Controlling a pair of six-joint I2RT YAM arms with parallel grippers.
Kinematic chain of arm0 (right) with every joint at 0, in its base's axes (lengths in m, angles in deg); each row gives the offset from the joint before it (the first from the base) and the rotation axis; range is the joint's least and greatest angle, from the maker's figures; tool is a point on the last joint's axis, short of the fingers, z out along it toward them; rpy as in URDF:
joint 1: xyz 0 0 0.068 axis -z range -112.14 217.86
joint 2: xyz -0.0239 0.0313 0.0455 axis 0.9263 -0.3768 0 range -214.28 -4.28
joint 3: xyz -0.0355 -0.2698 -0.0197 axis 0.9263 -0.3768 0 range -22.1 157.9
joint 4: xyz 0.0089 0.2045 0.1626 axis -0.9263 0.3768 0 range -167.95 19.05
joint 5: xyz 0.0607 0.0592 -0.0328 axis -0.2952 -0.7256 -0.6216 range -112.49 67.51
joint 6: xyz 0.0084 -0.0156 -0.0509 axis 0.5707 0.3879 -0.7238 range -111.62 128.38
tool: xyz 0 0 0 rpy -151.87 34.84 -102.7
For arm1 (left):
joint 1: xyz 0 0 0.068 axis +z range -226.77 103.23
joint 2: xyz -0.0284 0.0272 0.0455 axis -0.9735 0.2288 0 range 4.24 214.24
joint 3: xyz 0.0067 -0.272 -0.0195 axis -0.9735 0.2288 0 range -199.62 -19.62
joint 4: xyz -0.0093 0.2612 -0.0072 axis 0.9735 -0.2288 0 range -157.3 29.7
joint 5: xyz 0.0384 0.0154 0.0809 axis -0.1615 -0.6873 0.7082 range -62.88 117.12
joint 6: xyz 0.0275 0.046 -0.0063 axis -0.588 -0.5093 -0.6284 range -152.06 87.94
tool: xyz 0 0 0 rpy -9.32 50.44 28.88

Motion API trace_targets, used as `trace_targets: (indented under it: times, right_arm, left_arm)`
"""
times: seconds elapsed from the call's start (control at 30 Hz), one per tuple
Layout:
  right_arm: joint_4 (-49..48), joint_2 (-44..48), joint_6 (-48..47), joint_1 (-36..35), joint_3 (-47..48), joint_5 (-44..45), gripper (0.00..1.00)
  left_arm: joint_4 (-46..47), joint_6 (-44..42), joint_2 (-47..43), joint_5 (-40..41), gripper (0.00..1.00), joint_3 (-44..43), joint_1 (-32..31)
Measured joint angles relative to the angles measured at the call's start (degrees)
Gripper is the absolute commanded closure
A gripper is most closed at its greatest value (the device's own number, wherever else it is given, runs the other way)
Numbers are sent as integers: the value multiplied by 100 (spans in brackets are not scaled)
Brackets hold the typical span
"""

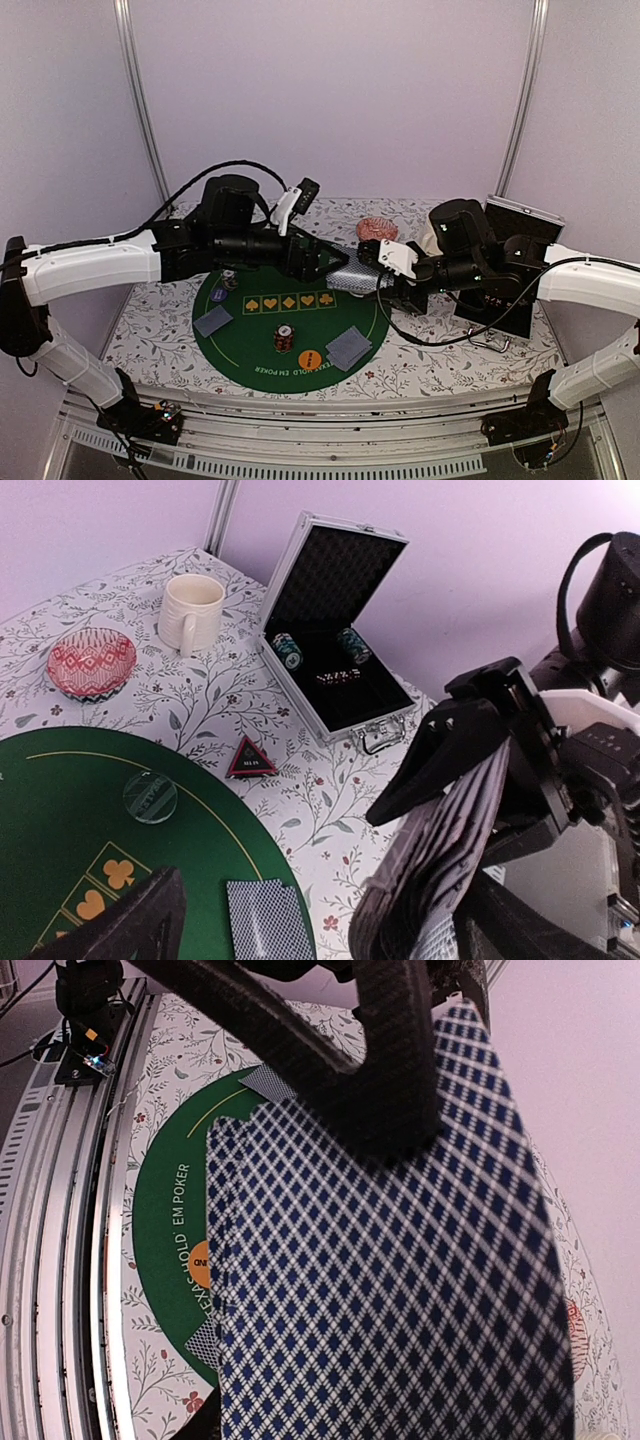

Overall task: Distribute texas hold em gaming equipment
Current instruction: Pick up the poker card from the face-down deck piles.

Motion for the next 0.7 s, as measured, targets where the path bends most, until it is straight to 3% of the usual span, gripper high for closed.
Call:
trace_targets:
  times: [0.27, 0.5, 0.7]
  right_arm:
    - [0, 7, 0, -4, 0, 2, 57]
    - [-7, 7, -2, -4, 0, 4, 57]
    - [-17, 7, -2, -4, 0, 7, 57]
  left_arm:
    - [133, 26, -302, -240, 15, 229, 0]
    - [352, 87, -671, -348, 62, 387, 7]
    - [407, 125, -516, -595, 66, 389, 11]
